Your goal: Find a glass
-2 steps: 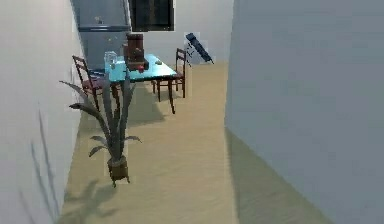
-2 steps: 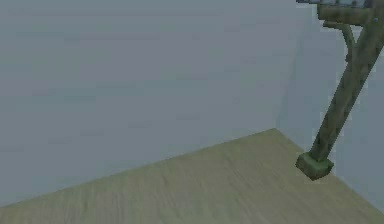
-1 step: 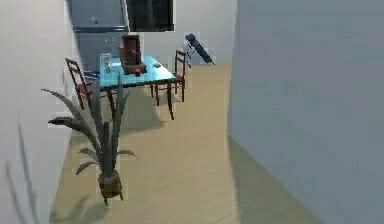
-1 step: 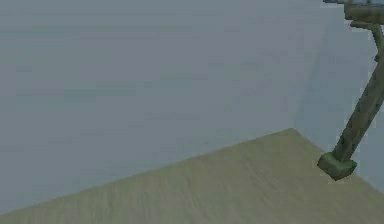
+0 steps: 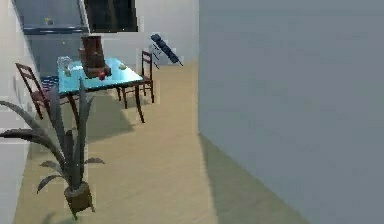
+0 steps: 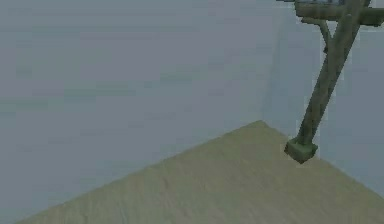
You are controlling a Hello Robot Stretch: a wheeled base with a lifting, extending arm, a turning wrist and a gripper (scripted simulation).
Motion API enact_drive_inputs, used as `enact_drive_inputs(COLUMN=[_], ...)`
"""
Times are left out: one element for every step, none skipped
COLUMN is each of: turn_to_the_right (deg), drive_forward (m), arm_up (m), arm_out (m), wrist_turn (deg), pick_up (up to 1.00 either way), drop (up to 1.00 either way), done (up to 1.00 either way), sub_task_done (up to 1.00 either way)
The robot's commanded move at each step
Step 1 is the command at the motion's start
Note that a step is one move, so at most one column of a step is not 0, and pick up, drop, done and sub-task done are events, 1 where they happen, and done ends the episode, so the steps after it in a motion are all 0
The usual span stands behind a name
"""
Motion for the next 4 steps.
enact_drive_inputs(turn_to_the_right=[0.0,0.0,-45.0,0.0], drive_forward=[1.0,0.4,0.0,0.9], arm_up=[0.0,0.0,0.0,0.0], arm_out=[0.0,0.0,0.0,0.0], wrist_turn=[0.0,0.0,0.0,0.0], pick_up=[0.0,0.0,0.0,0.0], drop=[0.0,0.0,0.0,0.0], done=[0.0,0.0,0.0,0.0], sub_task_done=[0.0,0.0,0.0,0.0])
